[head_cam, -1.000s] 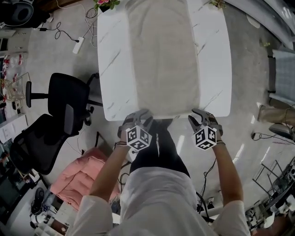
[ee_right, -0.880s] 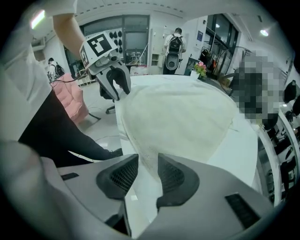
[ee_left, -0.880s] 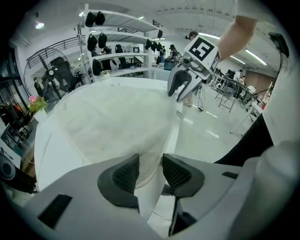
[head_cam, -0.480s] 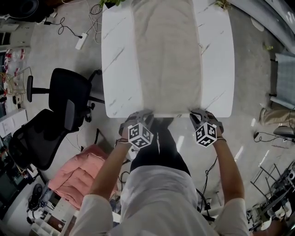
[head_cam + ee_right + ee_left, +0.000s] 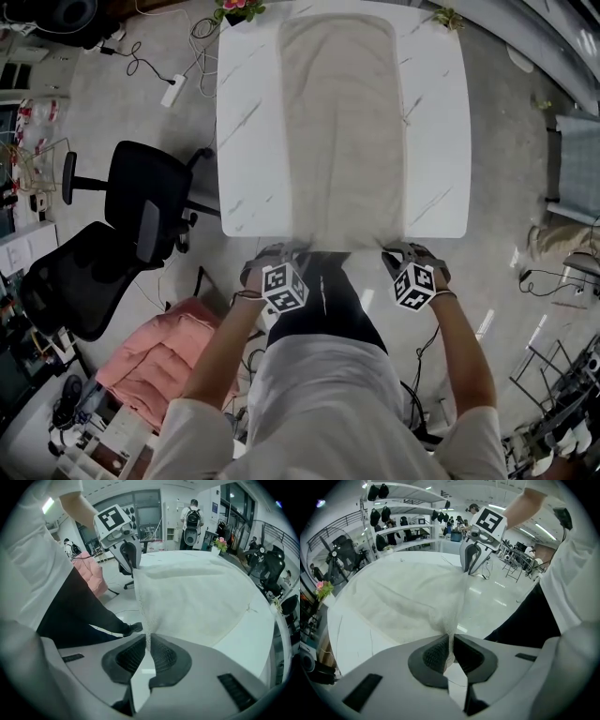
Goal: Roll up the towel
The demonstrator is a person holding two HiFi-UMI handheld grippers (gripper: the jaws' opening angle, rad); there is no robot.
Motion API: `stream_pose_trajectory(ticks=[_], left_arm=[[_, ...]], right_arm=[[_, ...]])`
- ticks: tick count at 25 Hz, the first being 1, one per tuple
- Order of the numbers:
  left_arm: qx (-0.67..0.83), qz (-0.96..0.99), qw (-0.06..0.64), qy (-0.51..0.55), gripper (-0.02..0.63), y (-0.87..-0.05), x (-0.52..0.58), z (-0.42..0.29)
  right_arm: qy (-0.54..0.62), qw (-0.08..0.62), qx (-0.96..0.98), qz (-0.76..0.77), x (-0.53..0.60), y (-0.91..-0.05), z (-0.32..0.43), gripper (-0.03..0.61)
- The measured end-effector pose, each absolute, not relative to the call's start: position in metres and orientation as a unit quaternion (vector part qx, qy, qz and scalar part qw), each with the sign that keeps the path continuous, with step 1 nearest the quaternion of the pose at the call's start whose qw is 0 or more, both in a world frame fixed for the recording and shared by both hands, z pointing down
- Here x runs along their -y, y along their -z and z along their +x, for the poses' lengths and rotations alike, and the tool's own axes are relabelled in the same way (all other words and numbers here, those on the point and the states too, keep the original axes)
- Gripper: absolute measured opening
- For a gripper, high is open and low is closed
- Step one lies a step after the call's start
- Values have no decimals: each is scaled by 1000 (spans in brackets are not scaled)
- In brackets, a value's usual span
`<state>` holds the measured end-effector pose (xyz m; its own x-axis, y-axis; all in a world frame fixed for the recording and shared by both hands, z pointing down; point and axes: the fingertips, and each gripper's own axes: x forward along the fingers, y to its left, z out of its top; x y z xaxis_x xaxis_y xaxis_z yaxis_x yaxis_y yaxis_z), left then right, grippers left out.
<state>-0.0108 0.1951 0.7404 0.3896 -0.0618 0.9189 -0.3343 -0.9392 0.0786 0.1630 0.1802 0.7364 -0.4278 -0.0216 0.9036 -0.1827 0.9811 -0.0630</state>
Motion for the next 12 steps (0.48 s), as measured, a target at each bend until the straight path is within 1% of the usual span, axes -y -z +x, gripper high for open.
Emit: stream_pose_trajectory(ticks=[6,12], left_arm=[[87,820,156,-543,52,-732,-204,-12],[14,805,237,-544,54,-725,-192,-13]], right_arm=[[-110,531,839,52,-187,-729,162,48],[-182,537,823,8,-170,-723,161,49]])
